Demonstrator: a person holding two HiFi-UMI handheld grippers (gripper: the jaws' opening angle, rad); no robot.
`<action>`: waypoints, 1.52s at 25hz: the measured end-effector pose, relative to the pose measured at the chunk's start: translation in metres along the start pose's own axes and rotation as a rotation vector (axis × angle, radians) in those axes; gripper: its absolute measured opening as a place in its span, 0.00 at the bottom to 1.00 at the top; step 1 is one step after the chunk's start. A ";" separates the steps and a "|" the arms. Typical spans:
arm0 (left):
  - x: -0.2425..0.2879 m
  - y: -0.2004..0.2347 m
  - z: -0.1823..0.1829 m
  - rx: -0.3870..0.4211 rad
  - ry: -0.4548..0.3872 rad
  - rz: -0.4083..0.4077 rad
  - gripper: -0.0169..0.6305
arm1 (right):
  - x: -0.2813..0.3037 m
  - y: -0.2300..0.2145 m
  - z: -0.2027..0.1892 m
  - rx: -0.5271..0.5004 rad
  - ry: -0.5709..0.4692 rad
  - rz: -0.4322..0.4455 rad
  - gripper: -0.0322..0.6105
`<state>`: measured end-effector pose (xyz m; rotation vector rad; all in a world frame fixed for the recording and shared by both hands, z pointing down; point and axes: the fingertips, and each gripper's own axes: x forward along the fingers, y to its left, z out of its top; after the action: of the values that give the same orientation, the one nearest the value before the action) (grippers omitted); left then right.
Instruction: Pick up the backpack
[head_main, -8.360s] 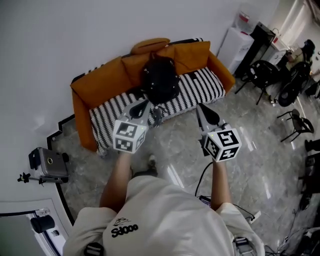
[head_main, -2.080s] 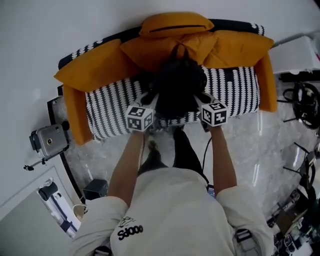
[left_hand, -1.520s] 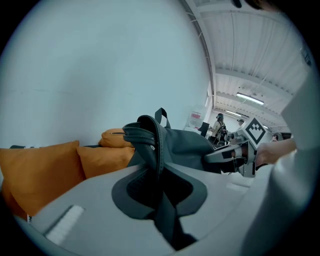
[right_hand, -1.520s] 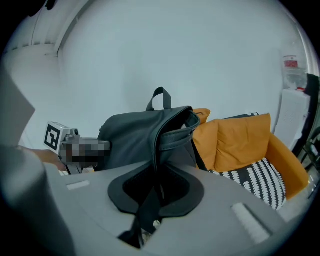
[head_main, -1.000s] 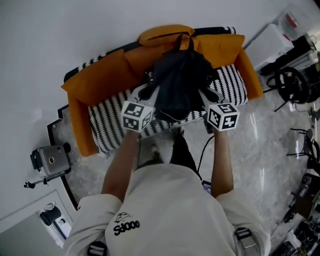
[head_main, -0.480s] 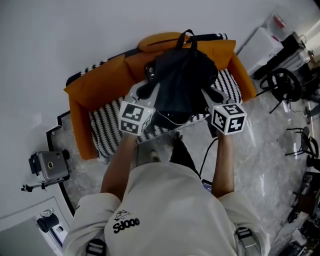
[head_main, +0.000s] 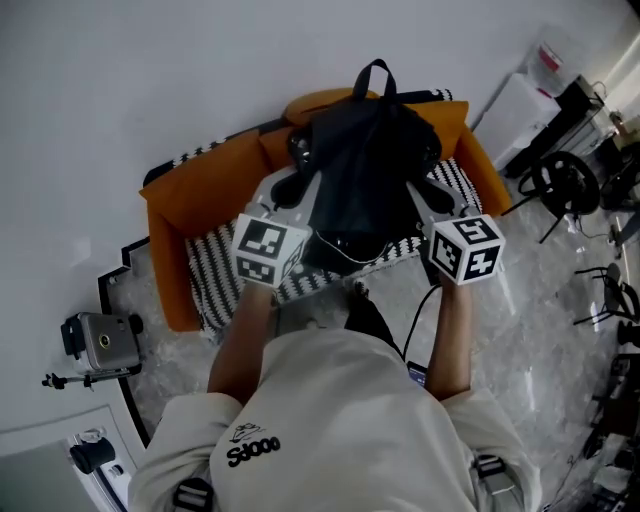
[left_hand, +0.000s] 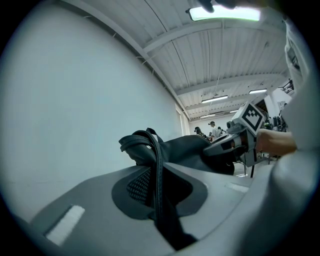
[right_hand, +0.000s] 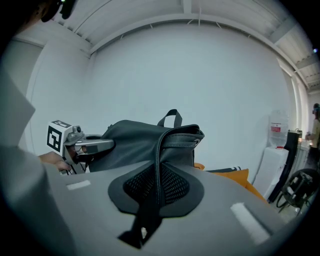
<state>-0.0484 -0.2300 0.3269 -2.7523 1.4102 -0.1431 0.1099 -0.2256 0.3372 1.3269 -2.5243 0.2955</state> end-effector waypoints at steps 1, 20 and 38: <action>-0.004 0.001 0.005 0.000 -0.007 0.006 0.08 | -0.002 0.004 0.004 -0.007 -0.011 0.006 0.10; -0.044 0.004 0.050 0.063 -0.048 0.065 0.08 | -0.025 0.047 0.042 -0.134 -0.100 0.041 0.10; -0.041 0.005 0.037 0.062 -0.008 0.070 0.08 | -0.011 0.047 0.029 -0.133 -0.054 0.059 0.10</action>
<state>-0.0726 -0.1997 0.2870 -2.6473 1.4721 -0.1704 0.0729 -0.2000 0.3043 1.2276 -2.5813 0.1021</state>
